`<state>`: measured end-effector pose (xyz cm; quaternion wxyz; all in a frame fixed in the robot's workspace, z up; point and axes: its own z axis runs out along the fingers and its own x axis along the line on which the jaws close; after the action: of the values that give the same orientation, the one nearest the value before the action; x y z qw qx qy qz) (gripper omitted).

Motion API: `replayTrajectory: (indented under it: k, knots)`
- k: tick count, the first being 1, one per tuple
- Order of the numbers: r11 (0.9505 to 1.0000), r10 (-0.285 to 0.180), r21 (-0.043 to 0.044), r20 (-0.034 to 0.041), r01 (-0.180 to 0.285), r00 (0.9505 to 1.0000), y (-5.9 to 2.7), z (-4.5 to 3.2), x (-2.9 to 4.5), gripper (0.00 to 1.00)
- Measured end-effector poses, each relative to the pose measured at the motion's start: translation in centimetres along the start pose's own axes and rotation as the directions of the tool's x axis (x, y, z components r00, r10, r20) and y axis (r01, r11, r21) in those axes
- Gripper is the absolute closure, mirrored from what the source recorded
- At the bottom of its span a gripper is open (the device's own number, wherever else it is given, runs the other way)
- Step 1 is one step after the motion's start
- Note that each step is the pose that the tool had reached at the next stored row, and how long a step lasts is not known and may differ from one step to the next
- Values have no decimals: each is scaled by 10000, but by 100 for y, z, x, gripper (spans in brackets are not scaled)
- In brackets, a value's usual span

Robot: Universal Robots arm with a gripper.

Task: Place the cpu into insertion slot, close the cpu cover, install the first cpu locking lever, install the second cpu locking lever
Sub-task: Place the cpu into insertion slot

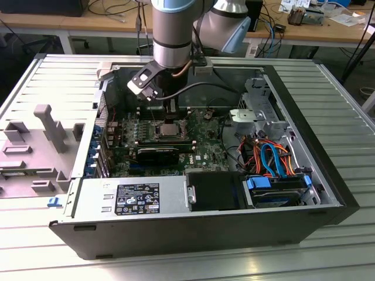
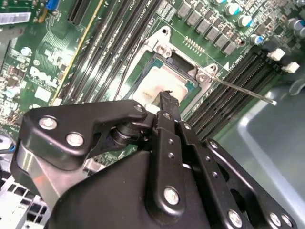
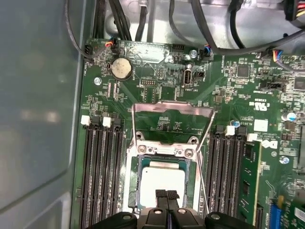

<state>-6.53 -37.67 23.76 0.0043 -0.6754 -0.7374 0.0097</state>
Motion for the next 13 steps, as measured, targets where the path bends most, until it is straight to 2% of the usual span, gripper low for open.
replayTrajectory:
  k: [7,13]
  knots:
    - [10000,-2,-1,-2,2,10000,-1,-80,-1,89]
    - [10000,-2,-1,-5,2,10000,-3,-183,-1,89]
